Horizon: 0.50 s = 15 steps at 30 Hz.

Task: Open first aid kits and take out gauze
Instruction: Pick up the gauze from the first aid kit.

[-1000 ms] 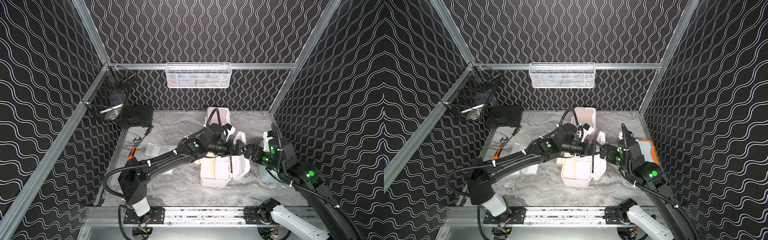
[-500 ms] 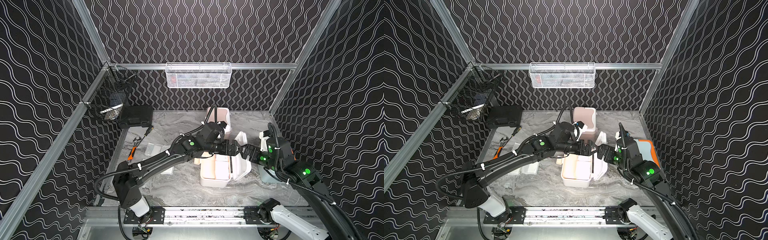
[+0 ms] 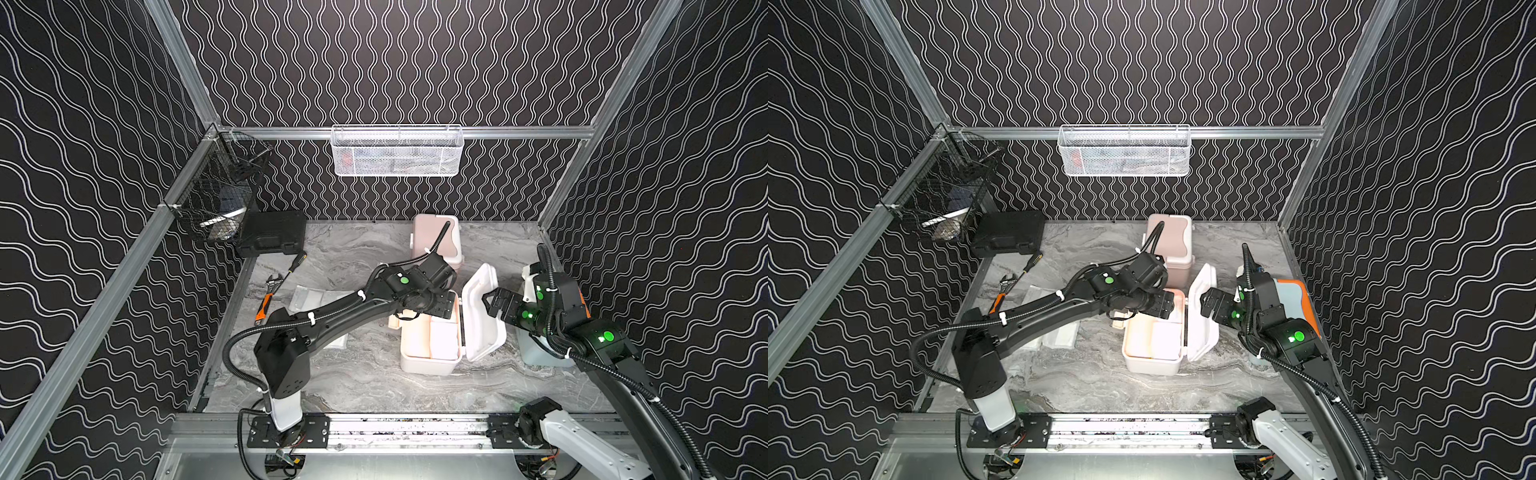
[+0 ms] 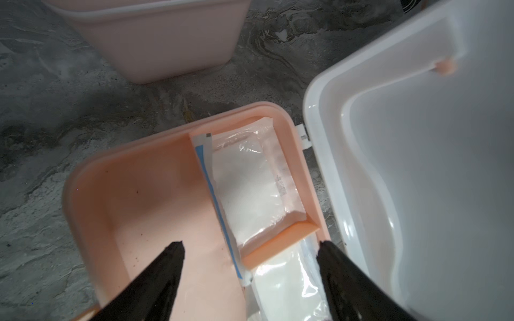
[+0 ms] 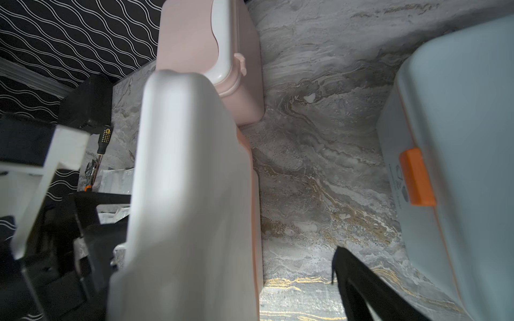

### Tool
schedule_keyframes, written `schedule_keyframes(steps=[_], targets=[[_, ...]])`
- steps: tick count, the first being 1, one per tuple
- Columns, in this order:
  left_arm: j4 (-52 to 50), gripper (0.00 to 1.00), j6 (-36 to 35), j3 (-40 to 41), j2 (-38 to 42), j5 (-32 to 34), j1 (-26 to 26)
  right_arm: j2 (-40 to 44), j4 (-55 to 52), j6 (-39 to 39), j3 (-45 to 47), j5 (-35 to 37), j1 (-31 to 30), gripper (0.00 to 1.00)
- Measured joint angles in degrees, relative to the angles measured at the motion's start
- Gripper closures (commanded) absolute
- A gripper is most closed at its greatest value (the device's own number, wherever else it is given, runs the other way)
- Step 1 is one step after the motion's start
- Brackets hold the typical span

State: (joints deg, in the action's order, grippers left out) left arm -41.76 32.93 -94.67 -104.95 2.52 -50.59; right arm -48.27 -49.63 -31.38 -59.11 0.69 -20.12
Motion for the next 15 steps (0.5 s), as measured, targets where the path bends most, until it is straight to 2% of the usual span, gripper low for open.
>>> schedule_keyframes(steps=[7, 9, 15], targets=[[-2.56, 0.54, -1.40, -3.80, -4.98, 2.19, -0.11, -0.37, 0.39, 0.59, 0.98, -3.74, 2.25, 0.04], [-2.99, 0.63, -1.53, -4.22, -5.49, 2.45, -0.11, -0.61, 0.37, 0.83, 0.98, -4.48, 2.67, 0.03], [-3.37, 0.83, -1.53, -4.96, -6.01, 3.34, -0.11, -1.36, 0.33, 1.90, 0.83, -6.12, 3.78, 0.00]])
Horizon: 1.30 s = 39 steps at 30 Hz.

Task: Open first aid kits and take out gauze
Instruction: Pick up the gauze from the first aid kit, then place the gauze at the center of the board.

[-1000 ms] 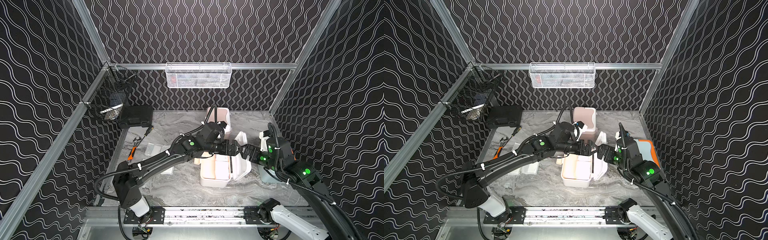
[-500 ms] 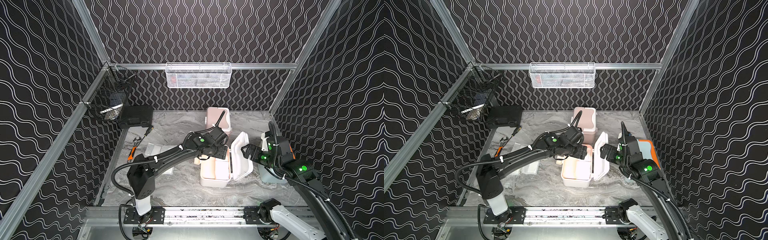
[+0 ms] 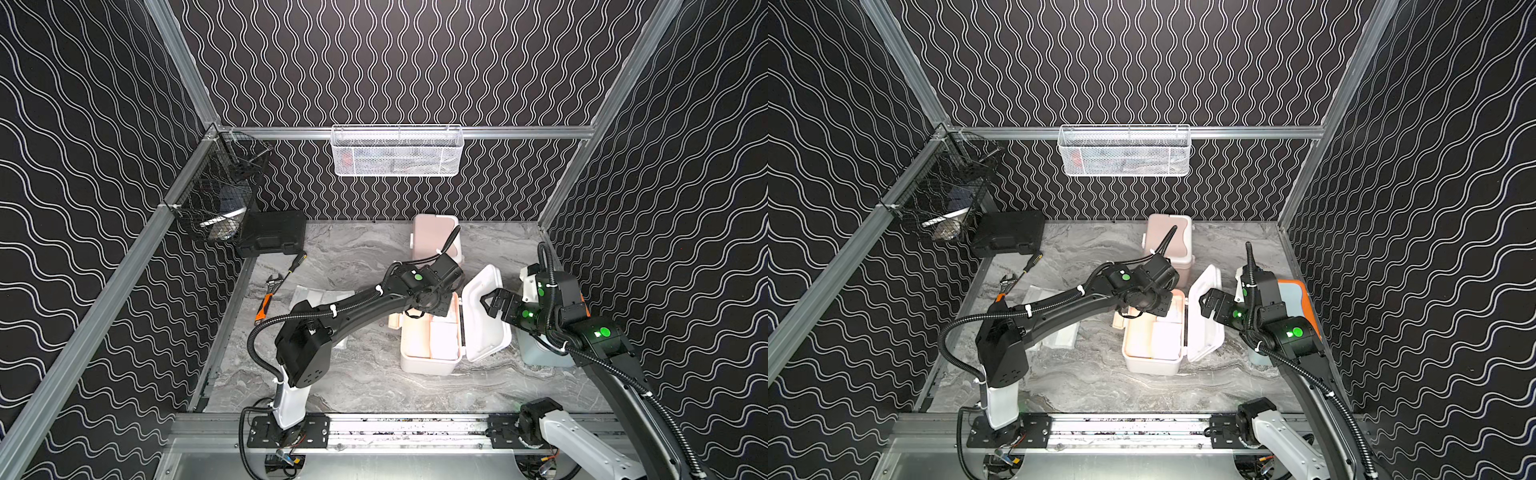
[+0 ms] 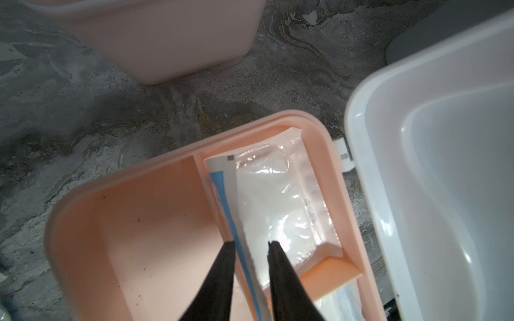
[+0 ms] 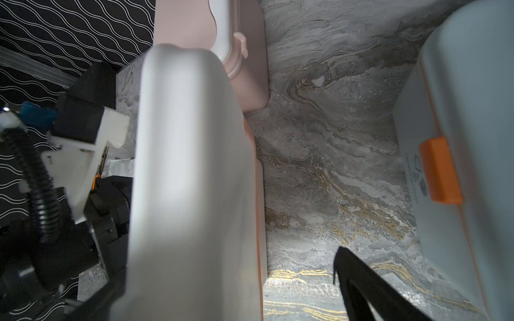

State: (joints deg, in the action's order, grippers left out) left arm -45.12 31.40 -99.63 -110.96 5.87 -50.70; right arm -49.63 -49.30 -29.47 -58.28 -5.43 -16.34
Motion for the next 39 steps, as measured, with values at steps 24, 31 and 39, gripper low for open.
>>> schedule_keyframes(steps=[24, 31, 39], targets=[[1.25, 1.00, 0.20, 6.40, 19.56, -7.89, 8.61, 0.11, 0.04, 0.81, 0.28, -2.49, 1.20, 0.00], [0.39, 1.00, -1.40, 13.29, 29.81, -13.27, 21.31, 0.50, 0.26, 1.03, 0.83, -3.04, 1.36, 0.00], [-0.92, 1.00, -4.63, 21.51, 32.39, -17.44, 32.98, 0.59, 0.44, 1.40, 1.42, -3.48, 1.40, 0.00]])
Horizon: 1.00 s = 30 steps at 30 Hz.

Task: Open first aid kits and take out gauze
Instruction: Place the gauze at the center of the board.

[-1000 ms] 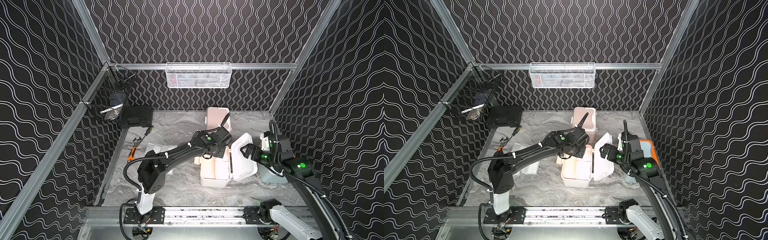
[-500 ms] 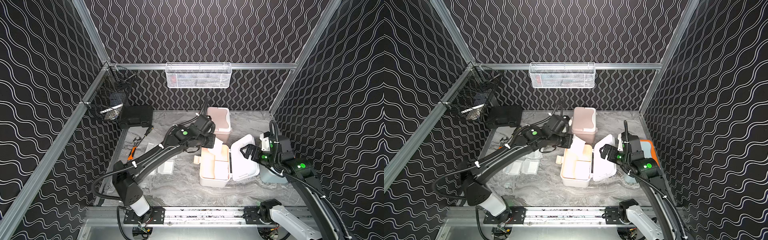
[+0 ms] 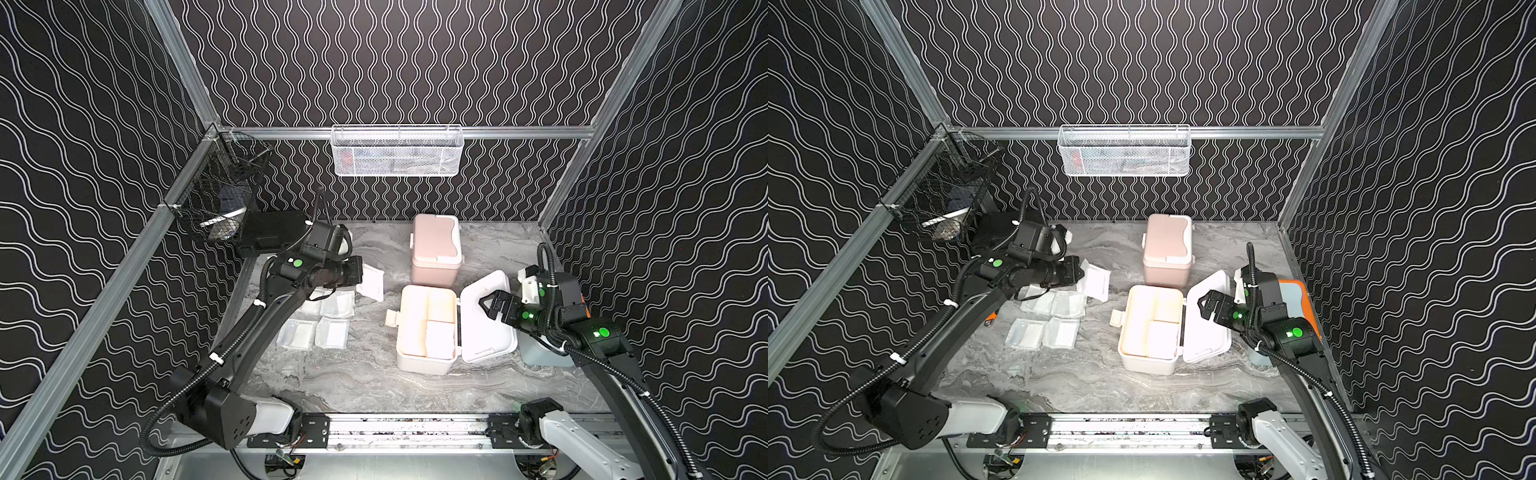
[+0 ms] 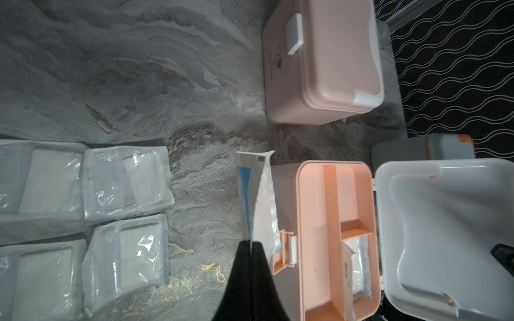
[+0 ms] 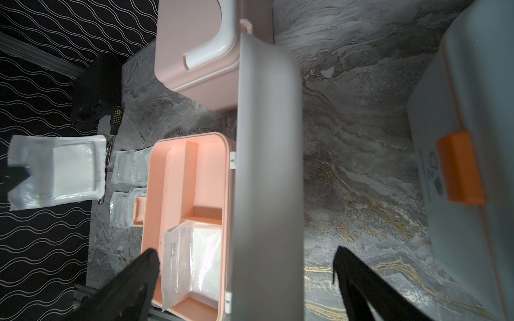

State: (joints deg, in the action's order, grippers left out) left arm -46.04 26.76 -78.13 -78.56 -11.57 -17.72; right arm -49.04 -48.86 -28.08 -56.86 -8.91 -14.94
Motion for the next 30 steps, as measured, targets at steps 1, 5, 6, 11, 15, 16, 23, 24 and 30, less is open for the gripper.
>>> schedule_keyframes(steps=[1, 5, 6, 11, 15, 16, 23, 24, 30], targets=[[0.17, 1.00, -0.31, 0.96, -0.46, -0.37, 0.68, 0.00, 0.00, 0.09, 0.11, 0.00, 0.00, 0.00], [1.64, 1.00, -1.16, 4.02, -4.17, -0.92, 1.97, 0.00, 0.00, 0.22, 0.26, 0.00, 0.15, 0.00], [2.25, 1.00, -1.20, 4.63, -5.18, -1.22, 2.10, 0.00, 0.00, 0.26, 0.26, 0.00, 0.15, 0.00], [5.27, 1.00, -1.38, 6.78, -10.27, -1.40, 3.06, -0.11, 0.00, 0.26, 0.26, -0.44, 0.33, 0.00], [6.43, 1.00, -1.60, 7.63, -12.90, 0.68, 3.21, -0.11, 0.00, 0.26, 0.24, -0.66, 0.33, 0.00], [6.95, 1.00, -1.62, 8.02, -13.18, 1.14, 3.30, -0.09, 0.00, 0.26, 0.26, -0.72, 0.33, 0.00], [13.84, 1.00, -0.94, 9.97, -17.53, -0.90, 4.22, -0.04, 0.02, 0.26, 0.46, -1.22, 0.37, 0.00], [14.82, 1.00, -0.90, 9.90, -18.27, -1.14, 4.22, -0.04, 0.02, 0.26, 0.46, -1.22, 0.37, 0.00], [16.33, 0.97, 0.24, 8.39, -21.14, -0.87, 4.24, -0.04, -0.02, 0.28, 0.35, -1.27, 0.37, 0.00]])
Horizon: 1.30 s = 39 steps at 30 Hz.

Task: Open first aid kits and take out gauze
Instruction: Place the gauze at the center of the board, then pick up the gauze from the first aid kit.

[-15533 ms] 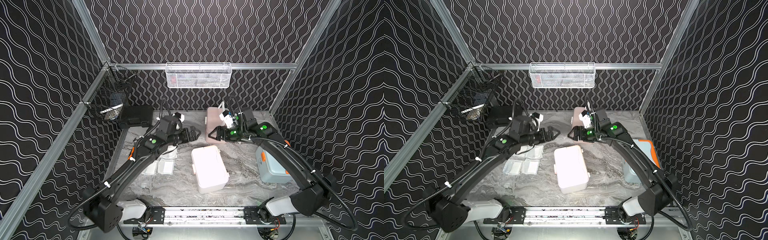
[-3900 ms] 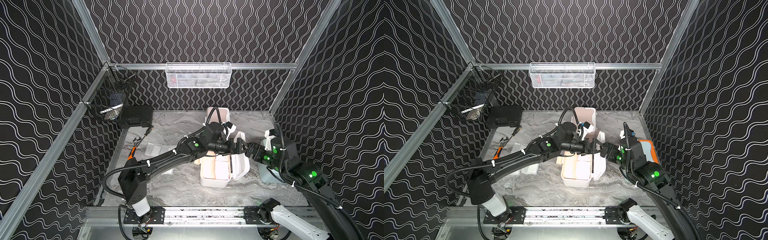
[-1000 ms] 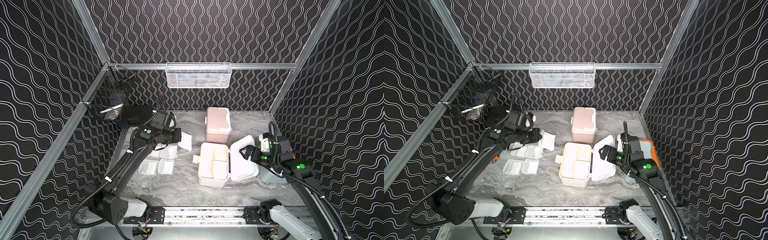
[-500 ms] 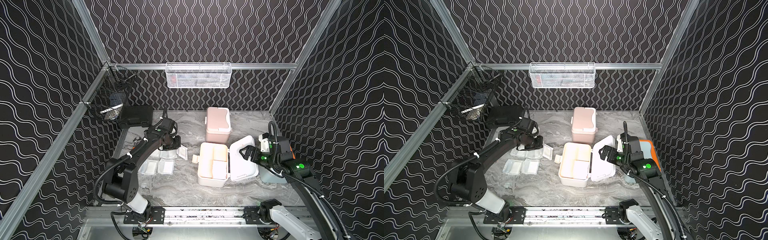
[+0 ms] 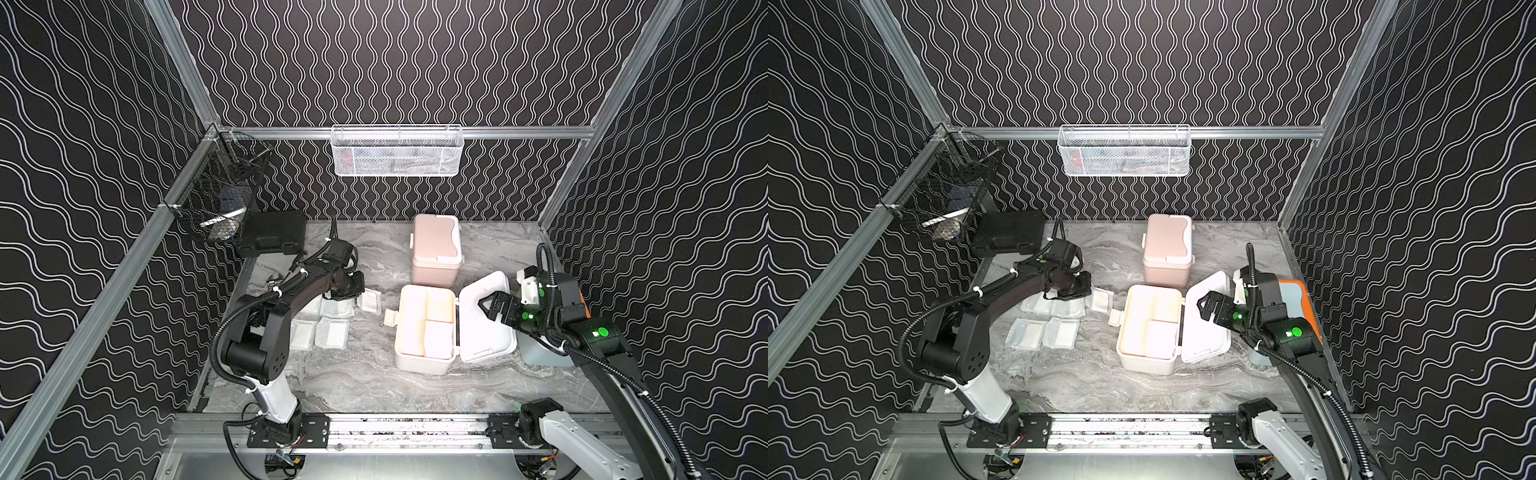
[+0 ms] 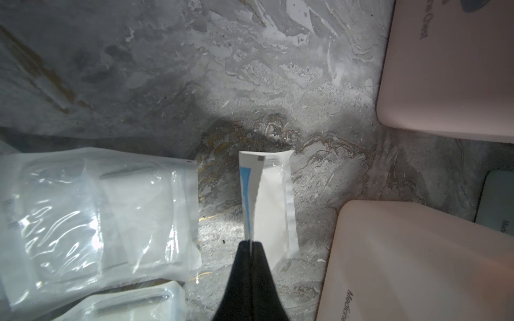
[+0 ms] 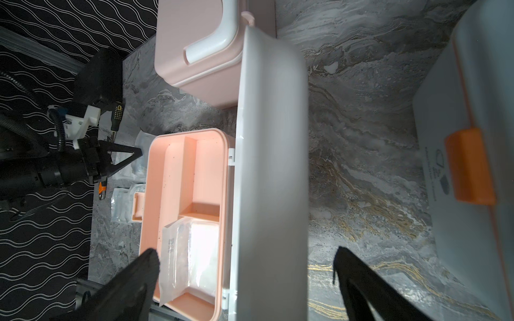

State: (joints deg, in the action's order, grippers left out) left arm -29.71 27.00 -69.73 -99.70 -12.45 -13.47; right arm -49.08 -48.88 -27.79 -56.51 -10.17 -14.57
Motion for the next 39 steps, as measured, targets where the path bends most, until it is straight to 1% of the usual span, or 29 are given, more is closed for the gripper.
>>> schedule_keyframes(steps=[2, 3, 5, 9, 14, 17, 19, 23, 28, 34, 39], targets=[[0.07, 0.80, -0.07, 0.00, -0.22, 0.35, 0.00, 0.00, 0.04, 0.00, 0.11, -0.02, 0.00, 0.00], [0.04, 0.73, -0.09, 0.00, -0.24, 0.46, 0.00, 0.00, 0.04, 0.00, 0.20, -0.02, 0.00, 0.00], [-0.09, 0.63, -0.11, 0.00, -0.22, 0.76, 0.00, -0.07, 0.04, 0.00, 0.42, -0.07, 0.07, 0.00], [-1.60, 0.48, -0.13, 0.00, 0.92, 1.81, 0.00, -0.20, 0.04, 0.00, 0.57, -0.24, 0.07, 0.00], [-4.70, 0.28, -0.17, -1.42, 6.16, 3.37, -1.07, -0.68, 0.22, 0.22, 0.57, -0.48, 0.07, 0.00], [-7.50, 0.16, -0.48, -3.65, 9.40, 4.63, -3.23, -0.70, 0.42, 0.44, 0.55, -0.61, 0.07, 0.00], [-9.92, 0.11, -0.59, -5.73, 11.54, 6.56, -6.32, -0.68, 0.44, 0.68, 0.55, -0.61, 0.07, 0.00], [-14.64, 0.09, -0.55, -10.03, 14.86, 9.35, -14.69, -0.68, 0.46, 1.33, 0.59, -0.63, 0.07, 0.00], [-19.41, 0.13, 1.07, -14.14, 16.61, 12.61, -24.68, -0.70, 0.46, 1.44, 0.70, -0.66, 0.07, 0.00], [-21.46, 0.21, 4.35, -15.21, 15.39, 13.90, -32.61, -0.66, 0.87, 1.44, 1.29, -1.05, 0.07, 0.00], [-20.98, 0.28, 6.34, -13.99, 12.41, 13.84, -36.11, -0.48, 0.90, 1.44, 1.29, -1.29, 0.07, 0.00]])
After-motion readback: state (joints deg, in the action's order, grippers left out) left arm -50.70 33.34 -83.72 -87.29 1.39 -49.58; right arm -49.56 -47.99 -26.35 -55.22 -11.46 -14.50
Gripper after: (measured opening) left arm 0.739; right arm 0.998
